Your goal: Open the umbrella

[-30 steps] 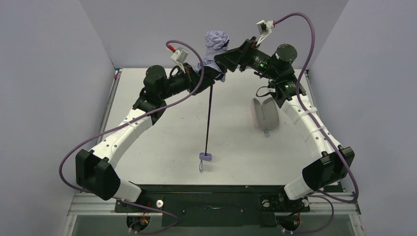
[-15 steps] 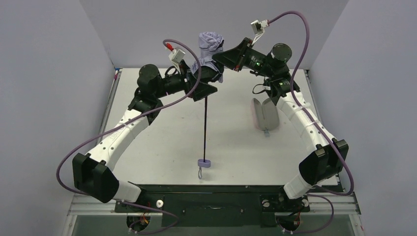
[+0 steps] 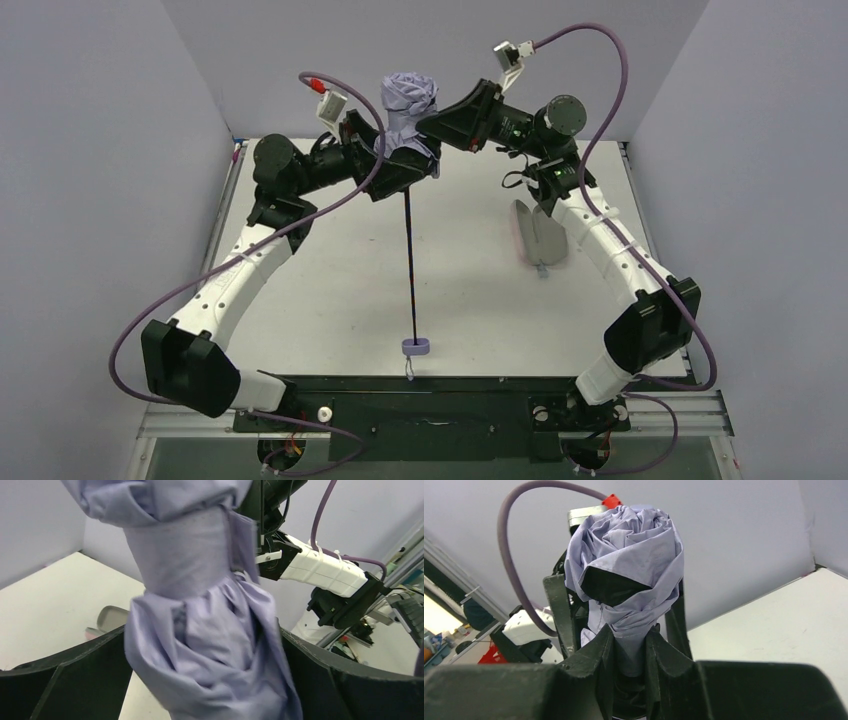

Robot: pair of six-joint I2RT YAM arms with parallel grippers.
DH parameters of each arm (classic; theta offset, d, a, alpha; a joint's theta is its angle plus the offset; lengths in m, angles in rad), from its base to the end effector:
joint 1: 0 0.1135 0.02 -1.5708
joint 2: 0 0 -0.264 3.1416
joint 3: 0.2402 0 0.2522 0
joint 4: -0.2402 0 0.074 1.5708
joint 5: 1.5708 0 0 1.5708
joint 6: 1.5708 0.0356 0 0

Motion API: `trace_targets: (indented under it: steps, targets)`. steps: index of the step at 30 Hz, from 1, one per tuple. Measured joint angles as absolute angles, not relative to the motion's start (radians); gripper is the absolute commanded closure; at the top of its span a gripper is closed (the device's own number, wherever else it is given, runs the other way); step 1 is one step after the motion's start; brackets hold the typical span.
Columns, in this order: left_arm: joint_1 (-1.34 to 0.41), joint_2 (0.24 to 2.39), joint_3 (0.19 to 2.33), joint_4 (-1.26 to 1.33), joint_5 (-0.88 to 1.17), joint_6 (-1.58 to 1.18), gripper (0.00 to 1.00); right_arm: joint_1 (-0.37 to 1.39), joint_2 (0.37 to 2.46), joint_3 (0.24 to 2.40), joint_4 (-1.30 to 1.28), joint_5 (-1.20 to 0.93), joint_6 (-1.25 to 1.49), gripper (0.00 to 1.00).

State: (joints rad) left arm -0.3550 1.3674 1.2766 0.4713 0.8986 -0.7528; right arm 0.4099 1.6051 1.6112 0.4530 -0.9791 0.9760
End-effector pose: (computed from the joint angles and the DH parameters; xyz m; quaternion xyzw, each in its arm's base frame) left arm 0.2766 -0.1323 0.4453 0.2528 0.5661 -0.5994 0.5063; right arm 0.3164 0.1697 0.4804 -0.2535 0.5587 0.6698 0.4183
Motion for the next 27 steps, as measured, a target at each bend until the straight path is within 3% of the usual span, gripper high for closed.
trace_targets:
  steps: [2,4,5,6,8,10,11,14,16,27]
  targets:
    - [-0.367,1.387,1.277,0.506,0.903,-0.784,0.02,0.424,1.607,1.615,0.457,-0.990,0.979,1.00]
    - [-0.370,1.409,1.276,0.555,0.903,-0.834,0.20,0.434,1.609,1.616,0.464,-0.997,0.981,1.00]
    - [-0.370,1.417,1.276,0.576,0.903,-0.859,0.35,0.434,1.609,1.616,0.466,-0.998,0.981,1.00]
    - [-0.370,1.427,1.276,0.607,0.902,-0.891,0.42,0.437,1.610,1.616,0.470,-1.000,0.982,1.00]
    - [-0.371,1.451,1.276,0.686,0.902,-0.963,0.80,0.440,1.612,1.616,0.472,-0.999,0.981,1.00]
    - [-0.375,1.468,1.275,0.746,0.904,-1.030,0.96,0.439,1.614,1.616,0.472,-0.990,0.979,0.97]
    - [-0.376,1.472,1.273,0.768,0.905,-1.042,0.99,0.437,1.615,1.616,0.476,-0.988,0.979,0.94]
    - [-0.380,1.472,1.261,0.781,0.884,-1.066,1.00,0.437,1.615,1.628,0.441,-0.978,0.955,0.61]
    - [-0.383,1.469,1.255,0.763,0.848,-1.047,1.00,0.431,1.615,1.650,0.369,-0.950,0.912,0.50]
    - [-0.432,1.378,1.233,0.304,0.451,-0.728,1.00,0.488,1.494,1.695,-0.147,-0.507,0.449,0.44]
